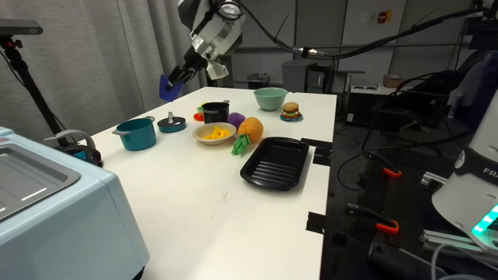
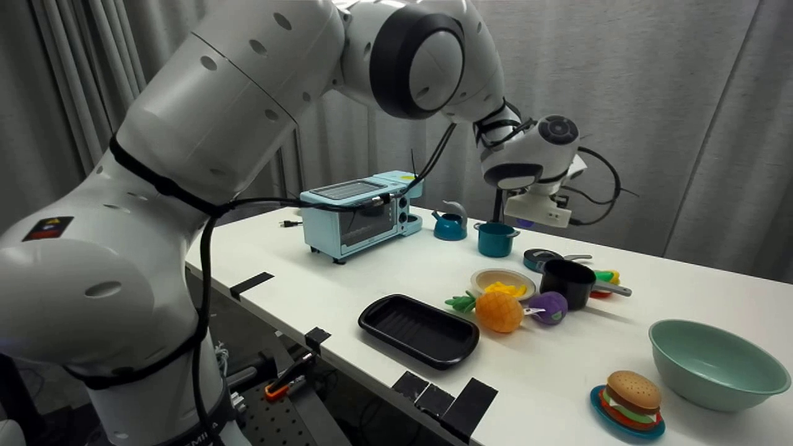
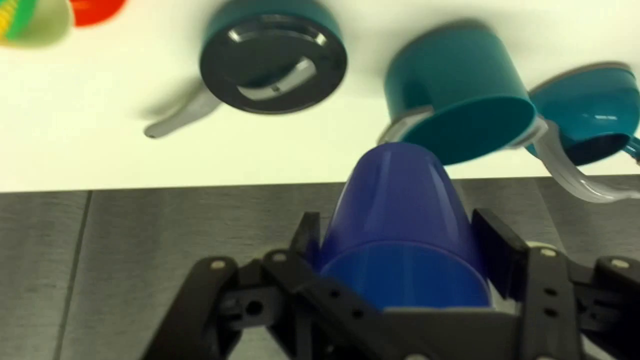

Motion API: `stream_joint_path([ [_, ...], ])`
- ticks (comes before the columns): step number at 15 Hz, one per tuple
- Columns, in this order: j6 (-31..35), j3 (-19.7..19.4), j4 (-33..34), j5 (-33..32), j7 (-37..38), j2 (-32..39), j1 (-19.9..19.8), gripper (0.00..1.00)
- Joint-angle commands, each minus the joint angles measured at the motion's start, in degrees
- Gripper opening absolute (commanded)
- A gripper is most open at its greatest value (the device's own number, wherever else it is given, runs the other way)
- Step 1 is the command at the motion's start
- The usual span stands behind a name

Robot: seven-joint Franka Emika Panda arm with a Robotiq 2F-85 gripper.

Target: Pour the contents in the blue cup on the beige plate

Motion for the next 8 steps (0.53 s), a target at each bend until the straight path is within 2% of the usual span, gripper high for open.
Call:
stream_joint_path([
  [1, 3.19, 0.74, -9.57, 1.00, 4.35, -11.15, 2.59, 0.52],
  [4, 3.45, -2.57, -17.75, -2.23, 13.16, -18.50, 8.75, 0.52],
  [8, 0.71, -7.09, -24.08, -8.01, 23.98, -22.73, 15.05, 0.52],
])
